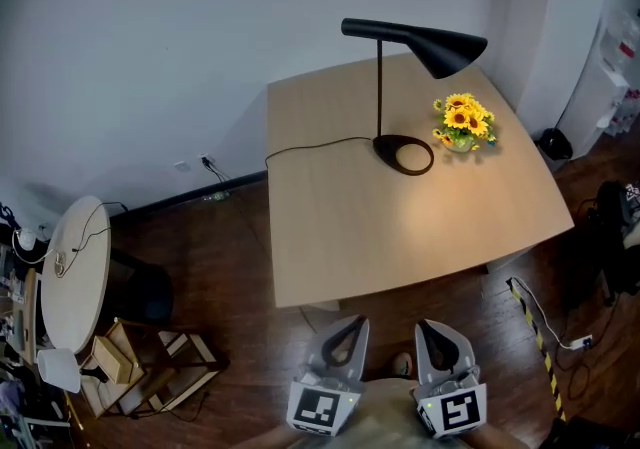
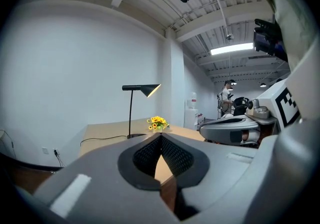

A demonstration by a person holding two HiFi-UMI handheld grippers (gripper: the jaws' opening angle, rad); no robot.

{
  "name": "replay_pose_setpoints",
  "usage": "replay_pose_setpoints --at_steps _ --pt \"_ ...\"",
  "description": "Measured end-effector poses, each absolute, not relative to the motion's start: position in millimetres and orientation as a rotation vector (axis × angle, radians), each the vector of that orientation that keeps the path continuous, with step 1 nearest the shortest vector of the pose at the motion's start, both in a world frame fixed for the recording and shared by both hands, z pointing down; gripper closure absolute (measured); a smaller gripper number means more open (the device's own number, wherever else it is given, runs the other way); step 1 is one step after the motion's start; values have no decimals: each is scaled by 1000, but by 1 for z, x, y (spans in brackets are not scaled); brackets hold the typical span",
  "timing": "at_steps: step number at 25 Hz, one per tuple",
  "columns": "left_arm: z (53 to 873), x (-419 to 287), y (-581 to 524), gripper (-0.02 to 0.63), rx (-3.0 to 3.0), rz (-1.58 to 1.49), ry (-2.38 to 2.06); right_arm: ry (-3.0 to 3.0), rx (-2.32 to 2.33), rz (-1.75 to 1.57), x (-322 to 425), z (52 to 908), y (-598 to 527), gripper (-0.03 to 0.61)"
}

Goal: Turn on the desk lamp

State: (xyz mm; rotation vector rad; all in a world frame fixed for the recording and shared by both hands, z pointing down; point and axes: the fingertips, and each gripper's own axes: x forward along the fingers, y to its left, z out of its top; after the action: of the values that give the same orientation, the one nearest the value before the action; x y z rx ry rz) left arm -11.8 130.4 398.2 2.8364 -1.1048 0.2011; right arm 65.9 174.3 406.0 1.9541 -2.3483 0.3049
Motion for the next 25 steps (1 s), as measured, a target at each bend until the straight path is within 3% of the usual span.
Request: replay_pose_setpoints --at_steps 12,25 --pt "409 -9 145 614 2854 245 -1114 -2383 1956 262 74 405 183 578" --pt "401 -38 146 614 2898 124 -974 -2309 2000 253 32 405 189 578"
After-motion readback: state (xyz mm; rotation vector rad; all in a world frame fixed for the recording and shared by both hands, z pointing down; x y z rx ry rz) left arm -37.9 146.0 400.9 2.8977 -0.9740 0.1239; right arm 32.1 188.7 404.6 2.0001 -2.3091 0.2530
